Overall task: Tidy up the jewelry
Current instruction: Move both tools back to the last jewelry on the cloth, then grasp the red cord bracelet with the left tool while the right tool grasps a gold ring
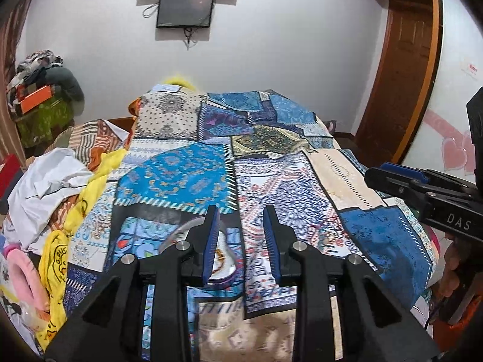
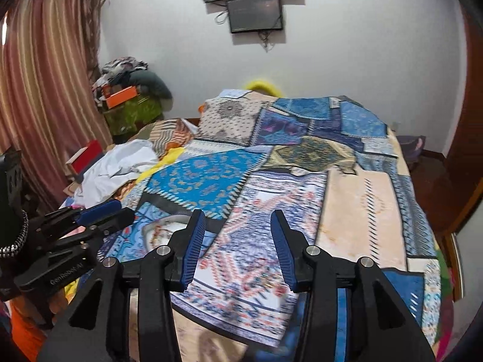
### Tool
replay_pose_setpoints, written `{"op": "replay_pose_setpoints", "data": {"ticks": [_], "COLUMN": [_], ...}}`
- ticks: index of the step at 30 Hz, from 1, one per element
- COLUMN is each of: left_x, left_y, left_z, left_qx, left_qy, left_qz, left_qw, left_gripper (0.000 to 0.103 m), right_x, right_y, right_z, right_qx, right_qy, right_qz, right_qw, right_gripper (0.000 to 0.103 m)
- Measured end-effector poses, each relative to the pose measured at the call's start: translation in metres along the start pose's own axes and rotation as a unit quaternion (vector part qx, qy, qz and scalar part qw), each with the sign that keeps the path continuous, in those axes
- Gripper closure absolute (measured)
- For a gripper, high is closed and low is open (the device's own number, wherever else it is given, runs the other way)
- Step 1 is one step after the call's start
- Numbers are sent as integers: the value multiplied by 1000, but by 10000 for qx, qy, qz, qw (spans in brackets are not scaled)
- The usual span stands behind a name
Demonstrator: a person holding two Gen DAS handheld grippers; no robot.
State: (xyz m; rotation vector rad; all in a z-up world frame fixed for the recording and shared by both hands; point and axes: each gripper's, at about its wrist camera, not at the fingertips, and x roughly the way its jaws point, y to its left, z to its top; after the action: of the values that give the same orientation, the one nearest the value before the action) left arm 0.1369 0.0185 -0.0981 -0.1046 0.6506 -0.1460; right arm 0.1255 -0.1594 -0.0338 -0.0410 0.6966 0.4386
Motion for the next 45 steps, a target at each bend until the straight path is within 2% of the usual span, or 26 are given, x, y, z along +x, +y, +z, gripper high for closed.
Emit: {"op": "replay_pose_setpoints", "data": {"ticks": [13,19,28,32,38,40,42,43,45], "left_x": [46,72,101,103,110,113,114,114,114], "left_y": [-47,-63,-83,-87,-85,-84,-83,-81,-77], "left_z": [-10,-21,-39,-41,-41,-40,-40,-39,-39], "left_qx": [321,414,584,659,552,530,508,483,408], "left_qy": [613,1047,1500,1453,1414,1377,1356,1351,1356], "left_qz": [-312,-489,-644,-554,-611,-602,-581,-581,-656], "left_qw": [9971,9924,9849,9856,9865,9872,9878,9879,9877], "left_gripper": [74,74,74,74,74,79,92,96,96], "right_x": [-1,7,18,18,19,22,26,28,32], "right_y": [-51,-69,-86,-91,-88,-84,-78,-74,-69], "right_z": [-24,-39,-53,-57,-58,-59,-61,-62,-63], "right_qx": [356,515,631,699,651,606,520,489,428], "right_qy": [249,463,727,715,727,763,826,849,897], "right_qz": [-276,-297,-309,-313,-205,-133,-26,19,113], "right_qw": [9987,9972,9949,9945,9950,9952,9952,9952,9950], "right_gripper": [62,62,61,61,61,61,61,61,61]}}
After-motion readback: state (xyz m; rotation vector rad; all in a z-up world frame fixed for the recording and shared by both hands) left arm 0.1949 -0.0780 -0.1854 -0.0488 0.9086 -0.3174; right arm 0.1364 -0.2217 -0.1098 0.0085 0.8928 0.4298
